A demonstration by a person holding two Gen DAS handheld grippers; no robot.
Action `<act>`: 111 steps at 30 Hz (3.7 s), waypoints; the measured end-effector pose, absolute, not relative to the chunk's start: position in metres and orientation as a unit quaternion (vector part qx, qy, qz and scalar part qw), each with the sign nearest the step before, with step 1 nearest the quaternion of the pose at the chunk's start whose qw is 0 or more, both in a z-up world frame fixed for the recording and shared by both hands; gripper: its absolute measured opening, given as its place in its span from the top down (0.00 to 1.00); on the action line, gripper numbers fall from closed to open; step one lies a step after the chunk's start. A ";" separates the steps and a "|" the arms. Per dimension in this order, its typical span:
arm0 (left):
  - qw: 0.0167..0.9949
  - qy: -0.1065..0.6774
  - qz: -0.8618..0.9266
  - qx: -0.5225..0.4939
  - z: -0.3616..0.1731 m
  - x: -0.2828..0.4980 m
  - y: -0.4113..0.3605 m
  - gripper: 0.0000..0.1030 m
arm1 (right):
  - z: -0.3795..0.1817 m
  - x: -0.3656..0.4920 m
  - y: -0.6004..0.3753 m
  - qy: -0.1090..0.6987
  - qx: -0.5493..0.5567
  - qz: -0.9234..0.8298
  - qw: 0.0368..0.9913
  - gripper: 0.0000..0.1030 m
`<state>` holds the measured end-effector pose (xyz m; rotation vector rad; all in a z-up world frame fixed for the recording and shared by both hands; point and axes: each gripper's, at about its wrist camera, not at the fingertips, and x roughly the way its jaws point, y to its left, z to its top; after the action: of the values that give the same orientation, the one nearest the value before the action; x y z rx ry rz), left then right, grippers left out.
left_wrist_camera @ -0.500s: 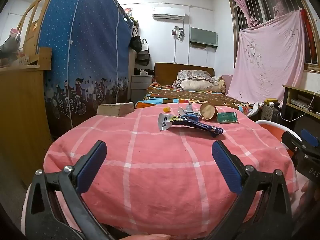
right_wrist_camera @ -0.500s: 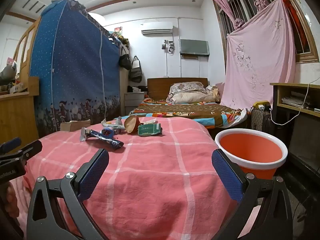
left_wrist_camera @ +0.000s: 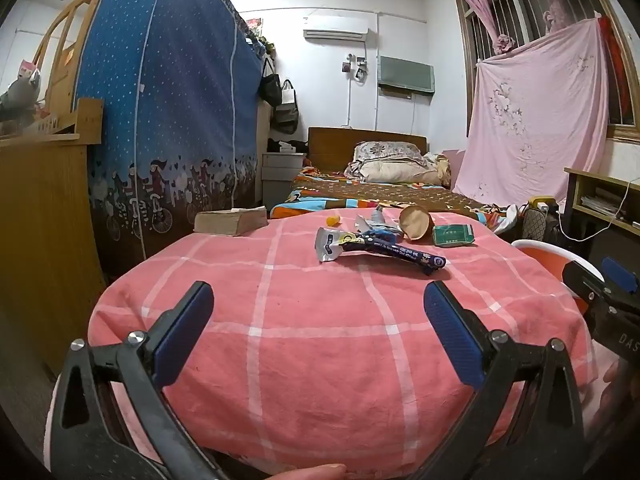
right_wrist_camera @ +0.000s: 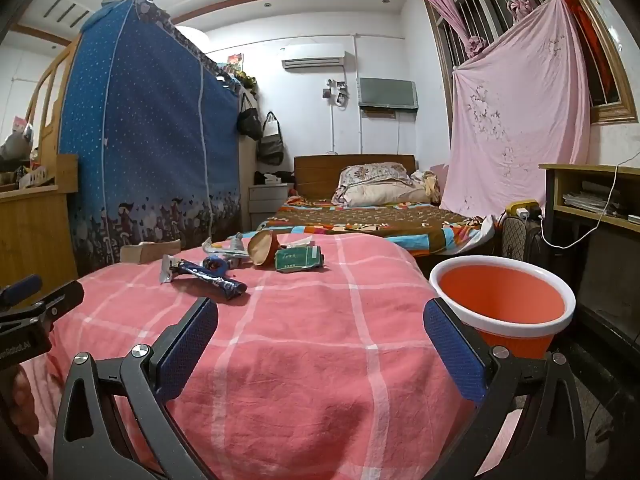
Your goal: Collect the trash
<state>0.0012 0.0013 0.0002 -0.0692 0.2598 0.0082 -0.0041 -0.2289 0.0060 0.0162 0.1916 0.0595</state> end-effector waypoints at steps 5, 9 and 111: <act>0.991 0.128 0.005 -0.032 0.000 0.000 0.000 0.12 | 0.006 -0.004 -0.229 0.096 0.008 0.029 0.995 0.00; 0.991 0.127 0.005 -0.032 0.000 0.000 0.000 0.12 | 0.006 -0.004 -0.229 0.096 0.009 0.029 0.995 0.00; 0.993 0.102 0.021 -0.049 0.052 0.066 -0.020 0.12 | 0.061 0.041 -0.246 0.038 0.015 0.047 0.998 0.00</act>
<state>0.0660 -0.0196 0.0521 -0.0984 0.2045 0.0424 0.0411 -0.2460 0.0612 0.0303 0.0760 0.0935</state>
